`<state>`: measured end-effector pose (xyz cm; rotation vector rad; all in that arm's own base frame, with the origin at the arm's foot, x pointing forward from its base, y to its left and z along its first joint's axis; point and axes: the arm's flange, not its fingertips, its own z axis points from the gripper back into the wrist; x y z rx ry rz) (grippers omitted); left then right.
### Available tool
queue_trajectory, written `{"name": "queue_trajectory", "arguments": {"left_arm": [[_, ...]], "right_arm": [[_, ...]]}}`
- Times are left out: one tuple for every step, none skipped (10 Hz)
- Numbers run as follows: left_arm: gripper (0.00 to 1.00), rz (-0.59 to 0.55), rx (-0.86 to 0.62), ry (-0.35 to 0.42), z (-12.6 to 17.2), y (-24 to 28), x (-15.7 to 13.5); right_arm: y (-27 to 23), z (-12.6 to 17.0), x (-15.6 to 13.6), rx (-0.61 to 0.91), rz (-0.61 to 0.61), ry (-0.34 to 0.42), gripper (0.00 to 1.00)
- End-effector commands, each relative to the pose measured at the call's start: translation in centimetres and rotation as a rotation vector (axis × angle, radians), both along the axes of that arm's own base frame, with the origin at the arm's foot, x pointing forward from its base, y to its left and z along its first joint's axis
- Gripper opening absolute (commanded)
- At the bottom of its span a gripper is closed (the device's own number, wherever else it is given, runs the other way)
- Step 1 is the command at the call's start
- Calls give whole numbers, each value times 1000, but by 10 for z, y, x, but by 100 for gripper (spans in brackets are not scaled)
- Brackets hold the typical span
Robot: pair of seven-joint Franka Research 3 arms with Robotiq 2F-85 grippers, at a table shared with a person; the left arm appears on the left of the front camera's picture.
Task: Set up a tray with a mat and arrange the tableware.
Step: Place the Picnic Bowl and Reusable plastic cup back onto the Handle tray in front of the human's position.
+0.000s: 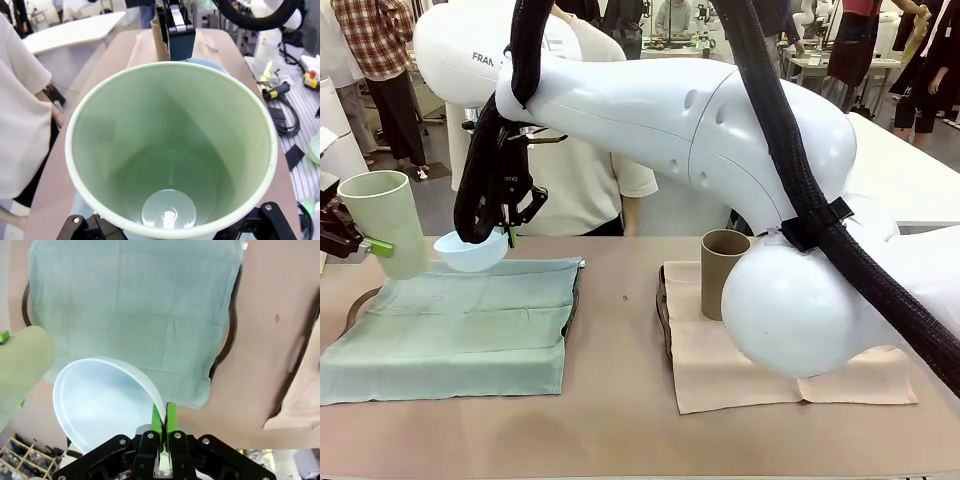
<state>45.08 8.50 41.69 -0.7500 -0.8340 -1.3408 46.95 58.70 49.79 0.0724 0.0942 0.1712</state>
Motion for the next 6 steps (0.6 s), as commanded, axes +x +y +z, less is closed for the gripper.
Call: {"name": "queue_trajectory", "arguments": {"left_arm": [[85, -9, -11, 8, -2, -2, -2], [85, -9, -11, 8, -2, -2, -2], [85, -2, -2, 4, -1, 0, -1], [85, -25, -23, -17, 1, 9, 0], [85, -25, -32, -12, -5, 19, 3], [85, -31, -40, 0, -16, 23, 7]], "right_arm": [[2, 5, 2, 29, 2, -20, 4], [2, 5, 2, 29, 2, -20, 4], [0, 1, 0, 4, 0, -3, 4], [0, -2, 4, 12, 37, -43, 4], [-7, -23, 11, 9, 69, -22, 4], [-14, -42, 16, 33, 98, -23, 4]]}}
